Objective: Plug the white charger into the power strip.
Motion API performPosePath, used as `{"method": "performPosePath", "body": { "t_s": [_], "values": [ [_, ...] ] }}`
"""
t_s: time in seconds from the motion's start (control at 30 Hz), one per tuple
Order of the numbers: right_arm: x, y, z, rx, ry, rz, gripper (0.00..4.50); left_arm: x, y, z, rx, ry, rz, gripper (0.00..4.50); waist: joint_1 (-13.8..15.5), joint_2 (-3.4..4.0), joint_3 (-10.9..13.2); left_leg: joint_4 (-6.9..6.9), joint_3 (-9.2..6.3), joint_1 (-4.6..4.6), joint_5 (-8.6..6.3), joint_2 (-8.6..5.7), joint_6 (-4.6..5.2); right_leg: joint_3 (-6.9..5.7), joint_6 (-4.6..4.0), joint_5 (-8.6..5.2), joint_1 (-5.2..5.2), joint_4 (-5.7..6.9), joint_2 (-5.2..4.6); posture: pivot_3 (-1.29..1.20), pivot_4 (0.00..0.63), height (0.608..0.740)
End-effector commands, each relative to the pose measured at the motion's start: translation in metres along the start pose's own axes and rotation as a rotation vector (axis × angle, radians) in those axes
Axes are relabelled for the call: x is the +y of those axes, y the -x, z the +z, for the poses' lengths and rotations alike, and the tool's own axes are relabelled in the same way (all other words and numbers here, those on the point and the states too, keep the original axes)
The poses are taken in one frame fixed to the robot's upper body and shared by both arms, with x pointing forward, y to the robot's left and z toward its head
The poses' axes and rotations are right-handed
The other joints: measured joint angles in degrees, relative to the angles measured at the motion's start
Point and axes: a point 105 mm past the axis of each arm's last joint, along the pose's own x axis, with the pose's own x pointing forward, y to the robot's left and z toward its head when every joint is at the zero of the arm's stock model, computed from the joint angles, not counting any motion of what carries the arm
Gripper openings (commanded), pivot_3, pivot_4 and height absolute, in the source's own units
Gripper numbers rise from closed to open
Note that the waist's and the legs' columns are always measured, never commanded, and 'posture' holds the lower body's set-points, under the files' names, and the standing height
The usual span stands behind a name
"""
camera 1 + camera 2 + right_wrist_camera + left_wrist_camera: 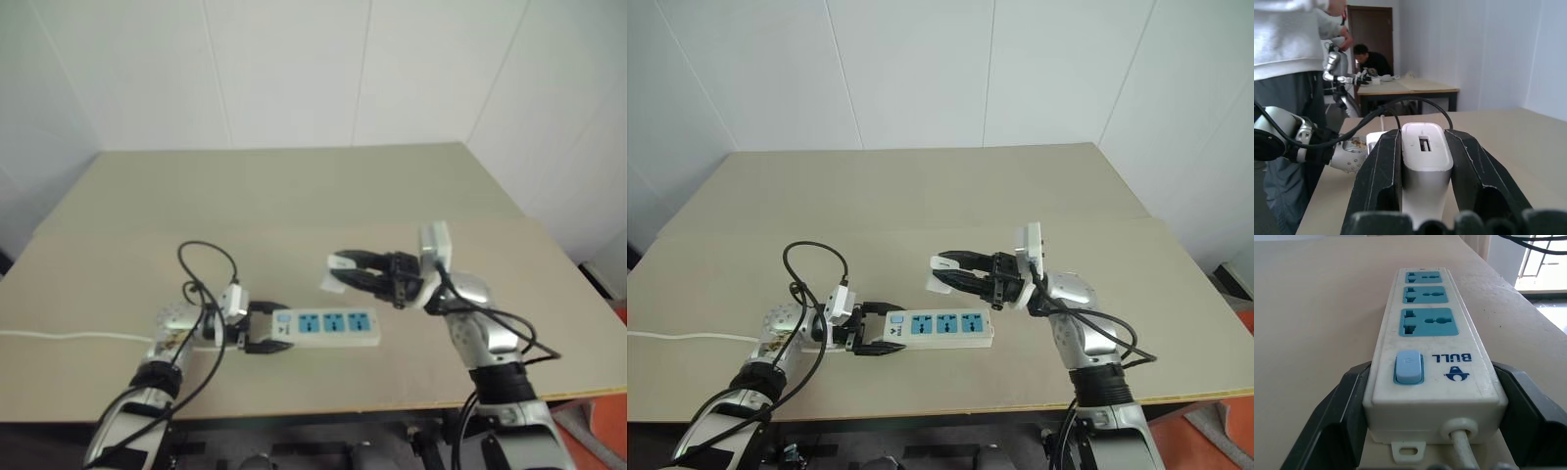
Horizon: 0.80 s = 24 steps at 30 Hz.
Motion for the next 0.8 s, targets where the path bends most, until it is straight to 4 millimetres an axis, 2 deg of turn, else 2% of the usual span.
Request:
{"method": "performPosePath", "body": {
  "t_s": [0.03,0.23,0.4,0.8],
  "values": [
    [0.001,-0.009,0.000,-0.001,0.025,0.105,1.15,-0.004,0.004,-0.006,0.021,0.036,-0.005,3.28,0.0,0.00,0.0,0.01,0.00,-0.01,0.00,0.00,0.00,0.00,0.00,0.00,-0.01,0.00,0.00,0.00,0.150,0.740],
    [-0.012,-0.022,-0.018,0.060,-0.026,0.162,1.15,-0.008,0.002,-0.007,0.015,0.044,-0.012,3.28,-0.1,0.01,0.0,-0.01,-0.01,0.04,0.00,0.00,0.00,0.00,-0.01,0.00,-0.02,0.07,0.01,0.00,0.150,0.740],
    [-0.017,-0.024,-0.029,0.096,-0.024,0.161,1.15,-0.008,0.002,-0.007,0.014,0.048,-0.006,3.28,0.0,0.01,0.0,0.00,0.00,0.00,0.00,0.00,0.00,0.00,-0.01,0.00,-0.03,0.10,-0.01,0.00,0.150,0.740],
    [-0.008,-0.021,-0.040,0.119,-0.002,0.178,1.15,-0.005,0.001,-0.006,0.025,0.033,-0.001,3.28,0.0,0.01,0.0,0.00,0.00,0.02,0.00,0.00,0.00,0.00,-0.01,0.00,-0.03,0.10,-0.01,0.00,0.150,0.740]
  ]
}}
